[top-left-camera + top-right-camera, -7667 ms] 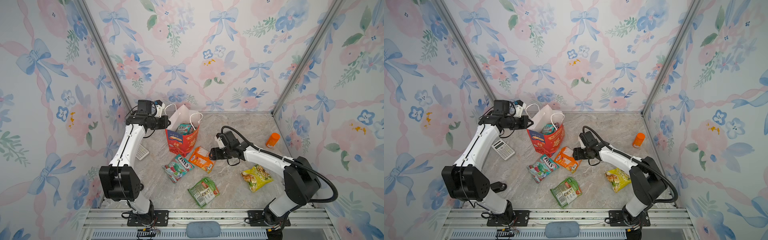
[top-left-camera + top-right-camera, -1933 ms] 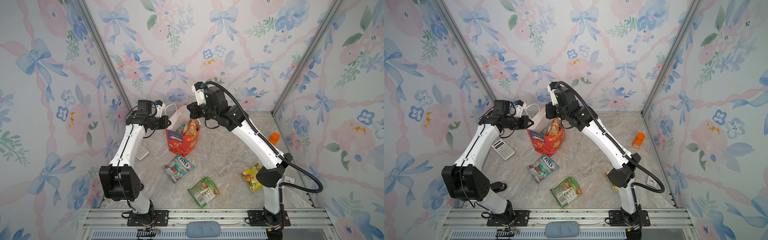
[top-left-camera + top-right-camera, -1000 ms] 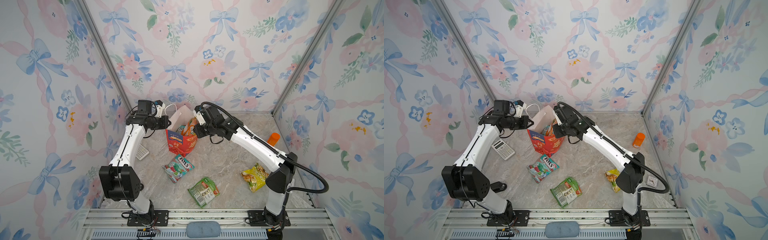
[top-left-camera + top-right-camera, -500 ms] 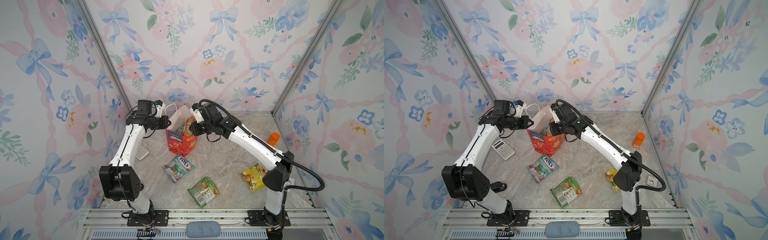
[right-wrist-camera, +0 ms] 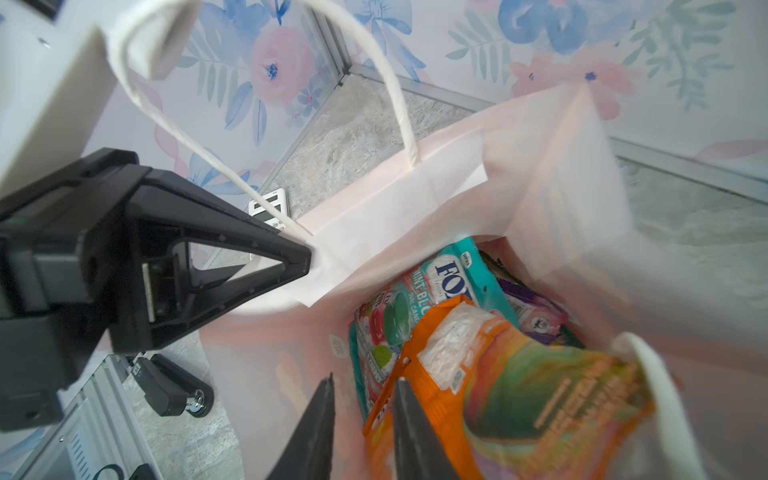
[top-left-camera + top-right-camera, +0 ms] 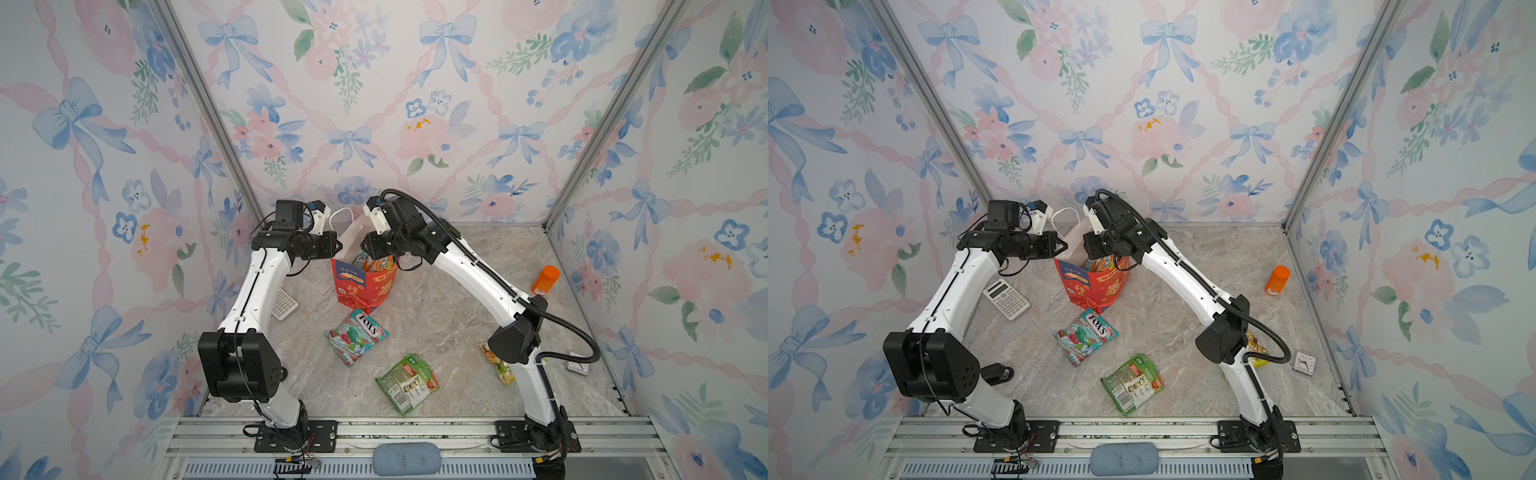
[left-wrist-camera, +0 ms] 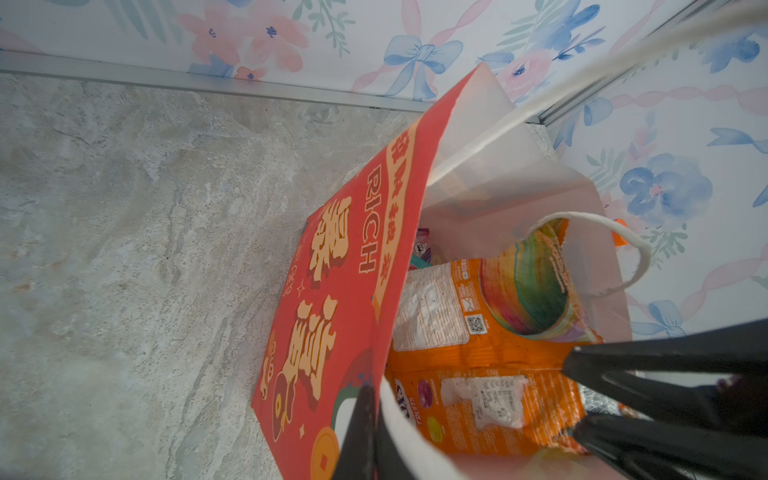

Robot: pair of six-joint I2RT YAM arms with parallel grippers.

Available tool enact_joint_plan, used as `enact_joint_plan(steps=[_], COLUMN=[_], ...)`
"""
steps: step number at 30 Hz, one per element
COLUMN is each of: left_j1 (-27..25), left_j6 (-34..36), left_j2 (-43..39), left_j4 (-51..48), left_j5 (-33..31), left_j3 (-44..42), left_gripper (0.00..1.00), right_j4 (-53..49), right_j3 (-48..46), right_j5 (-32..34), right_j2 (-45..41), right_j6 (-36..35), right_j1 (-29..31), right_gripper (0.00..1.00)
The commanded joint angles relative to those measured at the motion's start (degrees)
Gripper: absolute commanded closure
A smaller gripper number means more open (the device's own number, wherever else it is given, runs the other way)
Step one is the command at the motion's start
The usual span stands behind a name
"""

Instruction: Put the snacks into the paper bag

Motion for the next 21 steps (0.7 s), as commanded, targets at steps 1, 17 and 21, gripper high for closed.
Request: enact_joint_plan(steps=[1,17,21], left_j1=[0.31,0.31,0.33], left_j6=[-0.37,-0.44,-0.39], left_j2=[-0.78,-0.53,-0.69], left_j4=[-1.41,-1.4,-1.41], left_j5=[0.32,0.32,0.35], left_j3=[-0.71,-0.75,-0.7], left_gripper=[1.0,1.0,1.0], right_j4=[-4.46,-7.28,-7.44], right_j3=[-0.85,-11.64,-11.39], right_j5=[6.4,10.03,10.29], right_j2=[-6.06,-9.9,-8.05], right_j6=[-4.28,-5.38,-5.43], right_j1=[-0.09,-0.75,-1.01], right_gripper=[0.71,0.65,0.65])
